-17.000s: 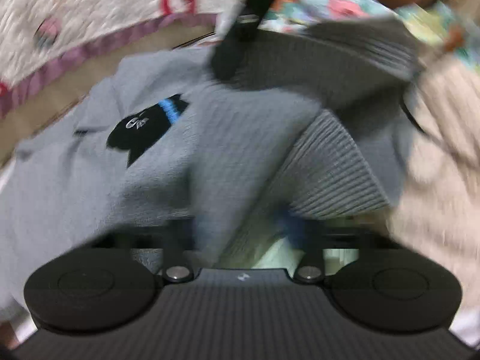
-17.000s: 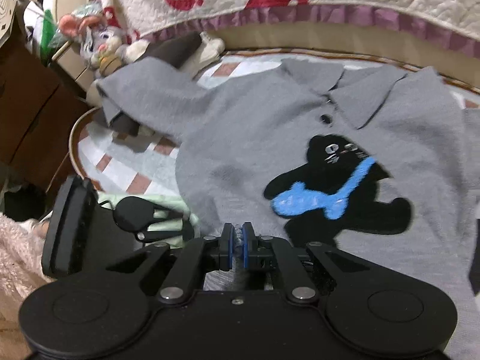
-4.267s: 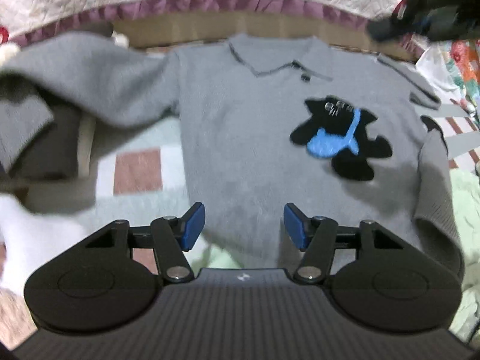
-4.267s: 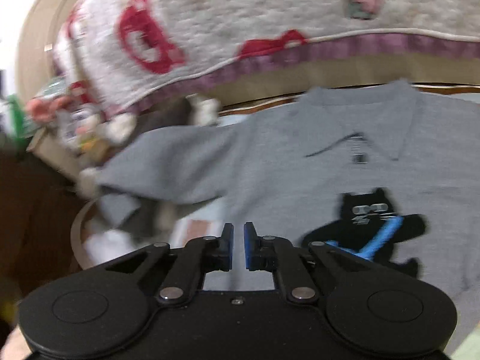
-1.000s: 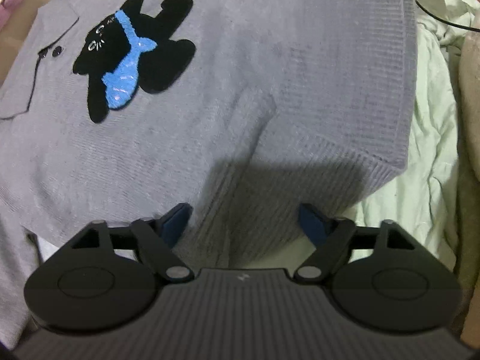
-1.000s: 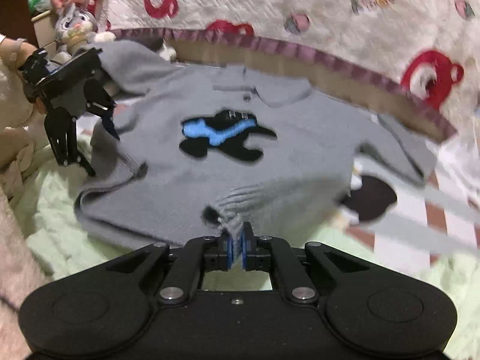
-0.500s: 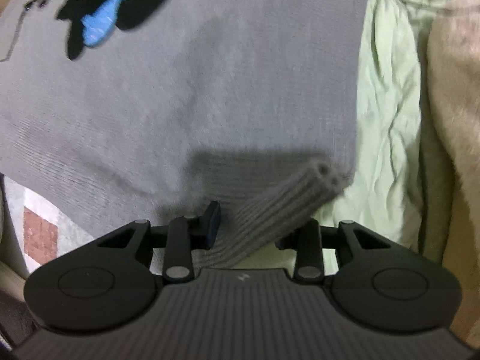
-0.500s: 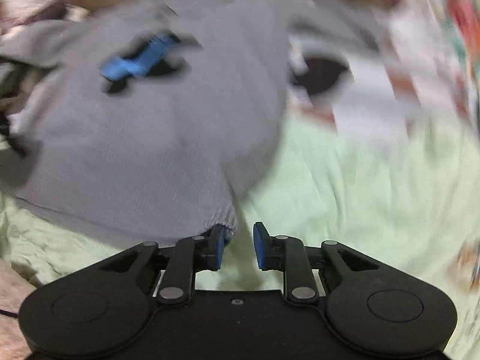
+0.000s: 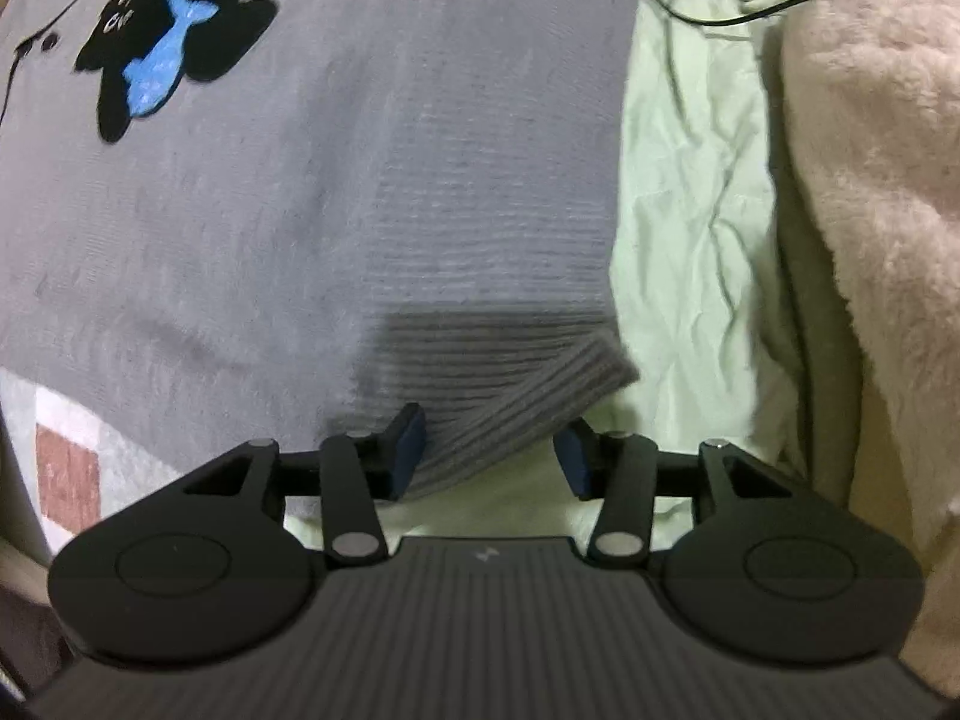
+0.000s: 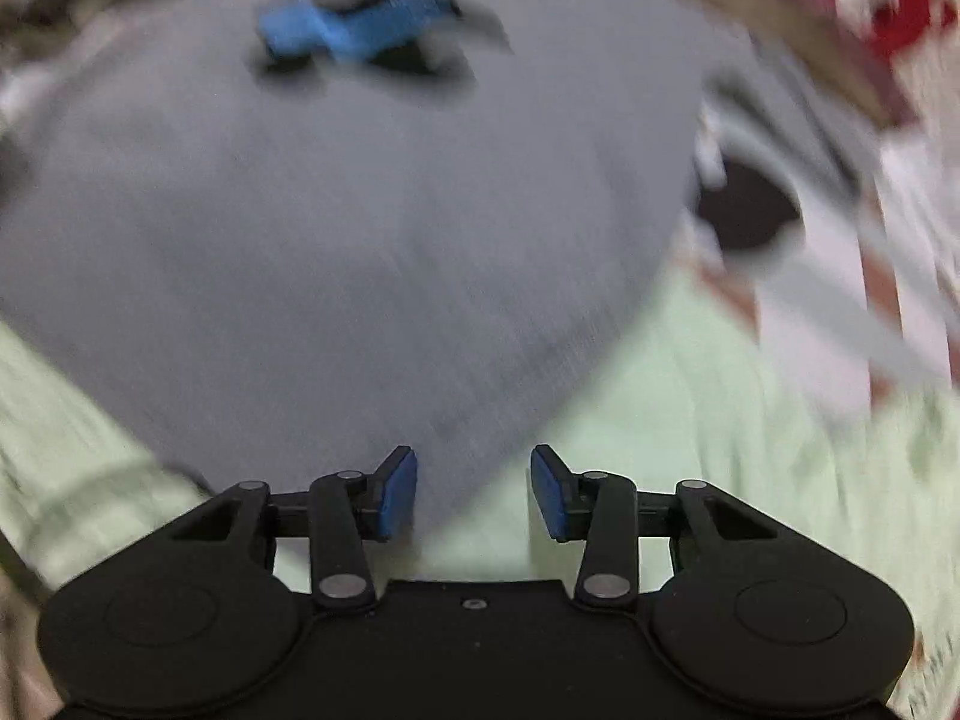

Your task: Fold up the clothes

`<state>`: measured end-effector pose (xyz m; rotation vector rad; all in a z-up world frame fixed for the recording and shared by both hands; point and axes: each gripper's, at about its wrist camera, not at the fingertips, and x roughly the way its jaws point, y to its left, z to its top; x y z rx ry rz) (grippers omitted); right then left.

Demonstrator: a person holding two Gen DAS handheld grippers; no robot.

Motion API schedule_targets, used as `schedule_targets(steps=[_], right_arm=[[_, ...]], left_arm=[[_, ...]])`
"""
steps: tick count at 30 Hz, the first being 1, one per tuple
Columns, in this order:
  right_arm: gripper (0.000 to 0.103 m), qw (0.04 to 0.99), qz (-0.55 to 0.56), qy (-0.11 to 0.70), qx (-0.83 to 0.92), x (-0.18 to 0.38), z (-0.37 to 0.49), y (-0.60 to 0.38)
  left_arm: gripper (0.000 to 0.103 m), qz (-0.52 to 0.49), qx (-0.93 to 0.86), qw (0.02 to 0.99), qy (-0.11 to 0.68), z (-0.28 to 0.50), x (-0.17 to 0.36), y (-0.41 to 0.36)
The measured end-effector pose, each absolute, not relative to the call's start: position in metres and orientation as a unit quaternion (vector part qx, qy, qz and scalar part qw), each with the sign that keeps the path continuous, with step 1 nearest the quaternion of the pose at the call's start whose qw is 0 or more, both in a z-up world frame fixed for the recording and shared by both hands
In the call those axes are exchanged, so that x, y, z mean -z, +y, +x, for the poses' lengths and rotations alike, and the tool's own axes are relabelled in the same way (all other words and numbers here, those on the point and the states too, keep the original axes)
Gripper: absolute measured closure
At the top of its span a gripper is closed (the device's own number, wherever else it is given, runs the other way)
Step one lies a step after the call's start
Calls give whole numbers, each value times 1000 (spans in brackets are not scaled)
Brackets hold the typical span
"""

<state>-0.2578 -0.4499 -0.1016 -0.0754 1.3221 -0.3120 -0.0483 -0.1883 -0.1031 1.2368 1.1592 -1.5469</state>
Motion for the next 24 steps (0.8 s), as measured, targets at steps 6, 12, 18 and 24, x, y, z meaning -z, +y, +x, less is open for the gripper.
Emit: schedule_targets(steps=[6, 12, 18, 24], right_arm=[[58, 769, -17, 614, 179, 101, -278, -471], [30, 835, 59, 529, 142, 83, -234, -443], [31, 799, -5, 581, 158, 113, -232, -435], [95, 809, 31, 574, 123, 104, -273, -448]], left_arm=[[51, 435, 630, 463, 447, -29, 80, -193], [40, 363, 621, 534, 444, -11, 60, -200], [38, 397, 586, 554, 439, -7, 69, -211], [38, 469, 529, 574, 413, -1, 83, -216]])
